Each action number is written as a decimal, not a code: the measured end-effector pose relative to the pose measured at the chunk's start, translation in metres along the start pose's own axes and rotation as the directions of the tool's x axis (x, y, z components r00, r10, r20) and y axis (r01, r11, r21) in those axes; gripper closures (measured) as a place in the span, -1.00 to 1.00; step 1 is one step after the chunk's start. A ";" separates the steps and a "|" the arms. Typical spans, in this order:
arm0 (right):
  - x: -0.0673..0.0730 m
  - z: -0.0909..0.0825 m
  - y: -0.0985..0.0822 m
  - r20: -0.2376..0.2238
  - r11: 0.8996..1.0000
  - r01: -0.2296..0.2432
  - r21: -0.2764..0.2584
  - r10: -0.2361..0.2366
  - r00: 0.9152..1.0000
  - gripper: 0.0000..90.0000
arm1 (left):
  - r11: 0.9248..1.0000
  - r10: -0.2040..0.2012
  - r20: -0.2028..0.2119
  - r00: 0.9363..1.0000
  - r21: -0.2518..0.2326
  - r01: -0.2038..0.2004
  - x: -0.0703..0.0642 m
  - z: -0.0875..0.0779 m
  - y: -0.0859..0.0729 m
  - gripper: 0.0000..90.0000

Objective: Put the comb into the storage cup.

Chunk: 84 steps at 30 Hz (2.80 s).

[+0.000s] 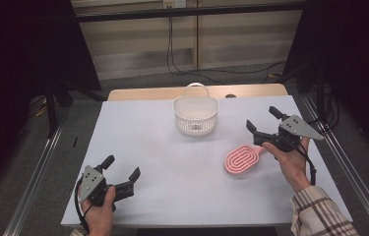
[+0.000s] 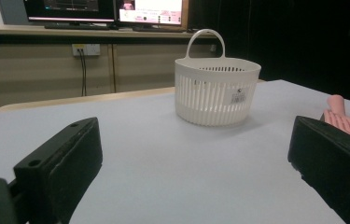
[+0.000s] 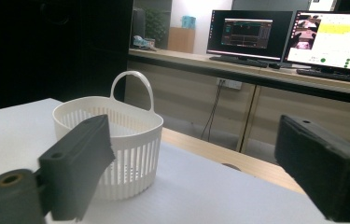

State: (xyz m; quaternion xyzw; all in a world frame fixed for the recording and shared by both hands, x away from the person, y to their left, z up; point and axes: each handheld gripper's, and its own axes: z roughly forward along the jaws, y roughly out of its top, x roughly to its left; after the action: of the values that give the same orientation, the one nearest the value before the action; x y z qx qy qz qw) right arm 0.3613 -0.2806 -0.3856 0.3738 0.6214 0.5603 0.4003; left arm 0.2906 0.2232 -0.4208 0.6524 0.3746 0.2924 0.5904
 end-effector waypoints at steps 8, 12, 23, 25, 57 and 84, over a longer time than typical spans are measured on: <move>-0.001 0.006 -0.008 -0.024 1.000 -0.013 0.024 0.013 1.000 -0.45 | 1.000 -0.005 0.007 1.000 0.002 0.005 0.000 0.000 0.000 -0.93; -0.005 0.007 -0.013 -0.036 0.999 -0.021 0.037 0.022 0.999 -0.13 | 1.000 -0.001 0.008 1.000 0.000 0.001 0.000 0.000 0.000 -0.93; -0.008 0.008 -0.016 -0.106 0.998 -0.032 0.059 0.038 0.994 0.79 | 1.000 -0.003 0.007 1.000 -0.001 0.003 0.000 0.000 0.000 -0.93; -0.007 0.008 -0.016 -0.117 0.997 -0.034 0.065 0.041 0.992 0.94 | 1.000 -0.003 0.008 1.000 0.001 0.003 0.000 0.000 0.000 -0.93; -0.027 -0.006 -0.020 -0.161 0.903 0.022 0.429 0.053 0.986 1.00 | 1.000 0.004 0.007 1.000 0.012 -0.004 0.001 0.001 0.000 -0.93; -0.055 0.030 -0.033 -0.145 0.722 0.108 0.683 -0.012 0.989 1.00 | 1.000 0.004 0.005 1.000 0.020 -0.004 0.001 0.002 -0.001 -0.93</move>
State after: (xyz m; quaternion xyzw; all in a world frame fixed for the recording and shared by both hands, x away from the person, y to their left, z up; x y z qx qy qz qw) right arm 0.4102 -0.3218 -0.4155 0.4381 0.8214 0.2992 0.2094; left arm 0.2931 0.2229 -0.4221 0.6598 0.3749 0.2882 0.5840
